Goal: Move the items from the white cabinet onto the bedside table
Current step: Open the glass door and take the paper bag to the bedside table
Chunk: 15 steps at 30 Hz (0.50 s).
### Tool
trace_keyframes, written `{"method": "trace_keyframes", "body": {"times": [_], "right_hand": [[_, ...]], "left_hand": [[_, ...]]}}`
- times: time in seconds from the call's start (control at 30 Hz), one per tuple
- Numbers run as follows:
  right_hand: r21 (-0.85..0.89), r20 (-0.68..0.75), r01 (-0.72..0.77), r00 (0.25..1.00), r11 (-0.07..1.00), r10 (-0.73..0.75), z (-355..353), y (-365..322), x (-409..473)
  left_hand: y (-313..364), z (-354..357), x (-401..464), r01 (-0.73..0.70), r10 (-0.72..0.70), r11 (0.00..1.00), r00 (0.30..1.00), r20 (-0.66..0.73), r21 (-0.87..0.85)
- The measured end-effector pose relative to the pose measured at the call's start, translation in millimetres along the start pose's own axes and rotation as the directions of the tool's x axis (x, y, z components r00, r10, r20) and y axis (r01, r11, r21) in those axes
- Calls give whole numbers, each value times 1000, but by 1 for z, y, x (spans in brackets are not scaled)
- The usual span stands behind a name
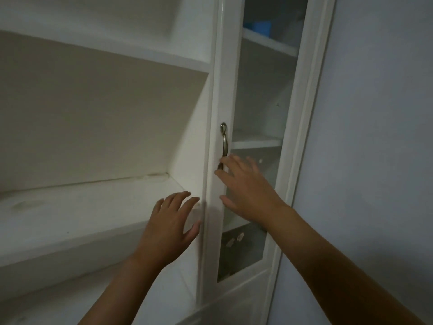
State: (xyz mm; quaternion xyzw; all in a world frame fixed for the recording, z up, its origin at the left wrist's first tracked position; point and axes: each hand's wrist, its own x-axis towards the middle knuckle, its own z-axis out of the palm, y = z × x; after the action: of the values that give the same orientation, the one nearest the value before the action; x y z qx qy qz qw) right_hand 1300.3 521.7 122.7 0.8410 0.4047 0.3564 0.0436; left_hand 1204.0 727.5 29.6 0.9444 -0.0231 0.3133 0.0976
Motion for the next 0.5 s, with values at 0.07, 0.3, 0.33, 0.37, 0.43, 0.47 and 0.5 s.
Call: {"method": "trace_keyframes", "body": {"times": [0.07,0.3,0.33,0.37,0.43,0.47,0.5], "right_hand": [[-91,-36,48,998,995,-52,1,9,15],[-252,-47,81,994,964,-96,9,38,47],[-268,-50,81,994,960,-98,12,40,51],[-279,-58,78,993,957,-98,14,42,54],[-291,-86,67,992,954,-95,18,42,60],[-293,-101,58,991,955,-91,21,41,63],[-290,-116,47,990,956,-84,23,41,66]], "left_hand": [[-3,7,21,-27,27,1000,999,-21,-14],[-25,28,76,-145,145,989,989,-27,16],[-27,31,82,-151,151,989,988,-33,7],[-29,34,87,-154,153,988,987,-46,-14],[-32,39,93,-162,155,985,983,-94,-68],[-33,43,96,-169,157,981,980,-126,-94],[-35,48,97,-179,158,977,974,-164,-118]]}}
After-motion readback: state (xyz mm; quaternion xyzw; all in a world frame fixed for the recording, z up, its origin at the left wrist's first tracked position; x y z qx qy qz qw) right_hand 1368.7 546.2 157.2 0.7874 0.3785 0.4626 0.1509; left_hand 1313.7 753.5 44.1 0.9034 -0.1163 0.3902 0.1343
